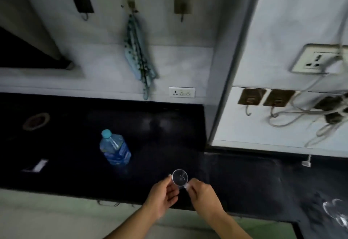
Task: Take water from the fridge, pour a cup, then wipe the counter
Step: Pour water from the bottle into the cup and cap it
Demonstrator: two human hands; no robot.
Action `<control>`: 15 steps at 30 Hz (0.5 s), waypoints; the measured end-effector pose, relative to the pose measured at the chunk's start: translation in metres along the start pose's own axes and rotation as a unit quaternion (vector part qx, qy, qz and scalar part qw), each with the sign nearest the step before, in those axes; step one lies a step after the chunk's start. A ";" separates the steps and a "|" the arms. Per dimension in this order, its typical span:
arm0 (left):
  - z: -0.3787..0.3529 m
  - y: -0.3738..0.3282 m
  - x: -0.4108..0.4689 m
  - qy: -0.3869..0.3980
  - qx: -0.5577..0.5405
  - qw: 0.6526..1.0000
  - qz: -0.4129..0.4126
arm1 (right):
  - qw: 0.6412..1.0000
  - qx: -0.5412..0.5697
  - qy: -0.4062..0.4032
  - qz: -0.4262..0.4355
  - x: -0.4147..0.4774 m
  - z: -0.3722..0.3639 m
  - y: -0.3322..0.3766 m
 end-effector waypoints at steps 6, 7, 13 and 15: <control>0.112 -0.054 0.016 -0.024 0.000 1.000 -0.016 | 0.999 -0.015 0.031 0.006 0.048 -0.088 0.079; 0.128 -0.062 0.020 -0.028 0.003 0.999 -0.017 | 0.999 -0.016 0.034 0.006 0.055 -0.101 0.089; 0.188 -0.088 0.047 -0.044 0.017 0.999 -0.019 | 0.997 -0.045 0.058 -0.031 0.091 -0.153 0.123; 0.200 -0.092 0.057 -0.059 0.028 0.998 -0.011 | 0.995 -0.052 0.064 -0.050 0.100 -0.163 0.127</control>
Point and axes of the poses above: each hand's wrist, its own x-axis towards the middle knuckle, its own z-axis out of the back of the hand, y = z × x, the point moved 3 cm from there along x, towards the middle knuckle, and after that the axes turned 6 degrees about z, right-handed, at the moved point
